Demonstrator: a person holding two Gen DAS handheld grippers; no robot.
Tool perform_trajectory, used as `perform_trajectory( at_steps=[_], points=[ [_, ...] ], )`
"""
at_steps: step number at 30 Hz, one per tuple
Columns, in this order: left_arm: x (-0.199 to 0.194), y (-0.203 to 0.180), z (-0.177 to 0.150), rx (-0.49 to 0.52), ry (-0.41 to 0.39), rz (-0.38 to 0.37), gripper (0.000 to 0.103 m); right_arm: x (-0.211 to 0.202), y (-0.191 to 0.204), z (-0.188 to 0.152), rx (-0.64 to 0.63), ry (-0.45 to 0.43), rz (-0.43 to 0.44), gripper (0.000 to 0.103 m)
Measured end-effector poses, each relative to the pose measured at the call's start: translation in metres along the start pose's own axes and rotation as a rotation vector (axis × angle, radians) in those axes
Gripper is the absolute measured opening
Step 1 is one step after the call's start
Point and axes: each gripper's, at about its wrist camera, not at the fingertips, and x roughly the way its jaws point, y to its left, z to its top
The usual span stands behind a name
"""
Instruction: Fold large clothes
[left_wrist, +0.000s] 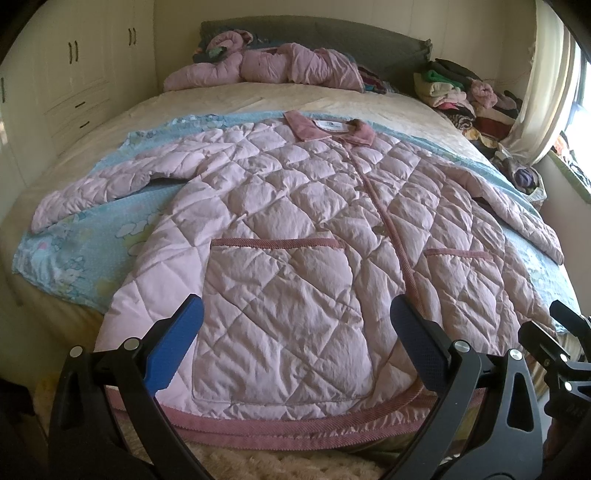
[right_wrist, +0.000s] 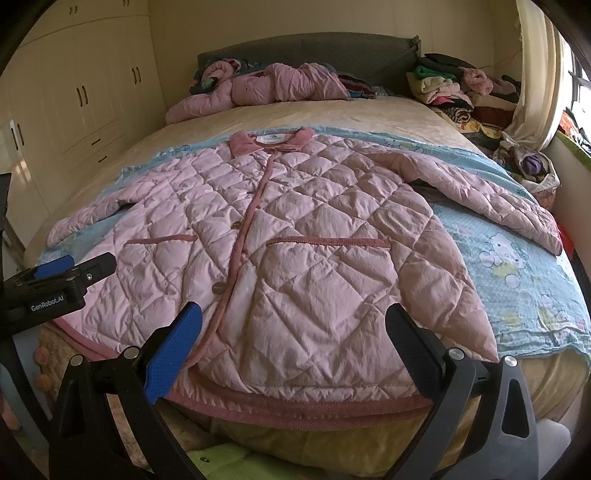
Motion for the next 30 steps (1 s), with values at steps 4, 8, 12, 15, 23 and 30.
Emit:
perform_trajectory(
  at_steps=[4,8,12,15,23,30],
  points=[
    [0.007,0.001,-0.004,0.0,0.007,0.0,0.095,0.006,0.001,0.001,-0.004,0.012,0.006,0.099],
    [0.016,0.002,0.004,-0.004,0.011,0.009,0.095,0.015,-0.003,0.01,0.0,0.02,0.001,0.099],
    [0.019,0.002,0.018,-0.003,0.0,0.01,0.095,0.023,-0.008,0.027,0.013,0.017,-0.001,0.099],
    [0.024,0.003,0.032,-0.004,0.0,0.013,0.095,0.031,-0.013,0.04,0.037,0.02,0.01,0.099],
    [0.035,0.003,0.068,-0.012,-0.008,0.013,0.095,0.045,-0.016,0.075,0.05,-0.002,0.035,0.099],
    [0.045,0.0,0.103,-0.002,-0.007,0.032,0.095,0.058,-0.025,0.11,0.098,-0.014,0.067,0.099]
  ],
)
